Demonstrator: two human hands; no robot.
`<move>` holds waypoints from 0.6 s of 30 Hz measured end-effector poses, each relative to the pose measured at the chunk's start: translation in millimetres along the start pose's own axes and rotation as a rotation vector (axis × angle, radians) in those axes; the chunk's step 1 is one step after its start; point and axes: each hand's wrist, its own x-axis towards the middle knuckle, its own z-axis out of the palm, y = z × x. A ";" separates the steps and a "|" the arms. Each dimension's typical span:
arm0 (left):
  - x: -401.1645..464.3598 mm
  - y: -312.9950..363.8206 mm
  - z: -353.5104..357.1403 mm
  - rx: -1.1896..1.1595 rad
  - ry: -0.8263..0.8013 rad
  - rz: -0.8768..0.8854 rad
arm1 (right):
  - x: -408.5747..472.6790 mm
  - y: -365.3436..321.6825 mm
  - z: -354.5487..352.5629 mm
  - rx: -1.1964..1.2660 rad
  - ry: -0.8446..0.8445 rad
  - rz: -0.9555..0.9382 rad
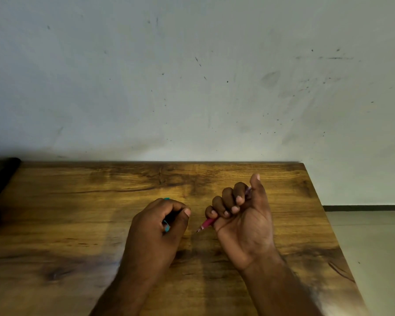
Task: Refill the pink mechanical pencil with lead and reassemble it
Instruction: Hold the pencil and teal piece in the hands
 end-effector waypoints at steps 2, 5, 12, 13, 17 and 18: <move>-0.4 0.1 -0.4 -0.009 -0.002 0.000 | -0.1 0.5 0.0 -0.012 0.004 -0.008; -0.5 -0.7 -0.7 -0.003 0.002 0.009 | 0.2 0.5 0.7 0.004 -0.006 -0.003; -0.5 -1.2 -0.7 -0.015 -0.004 0.005 | 0.3 0.3 -0.2 -0.003 0.008 -0.008; -0.4 -1.7 -0.5 -0.015 -0.002 0.005 | 0.3 0.1 0.0 0.005 0.002 -0.002; -0.3 -2.1 0.1 -0.008 -0.004 0.008 | 0.0 0.9 0.8 -0.008 -0.008 -0.004; -0.4 -1.8 0.1 -0.007 -0.004 0.009 | 0.0 0.9 0.5 -0.015 -0.006 -0.008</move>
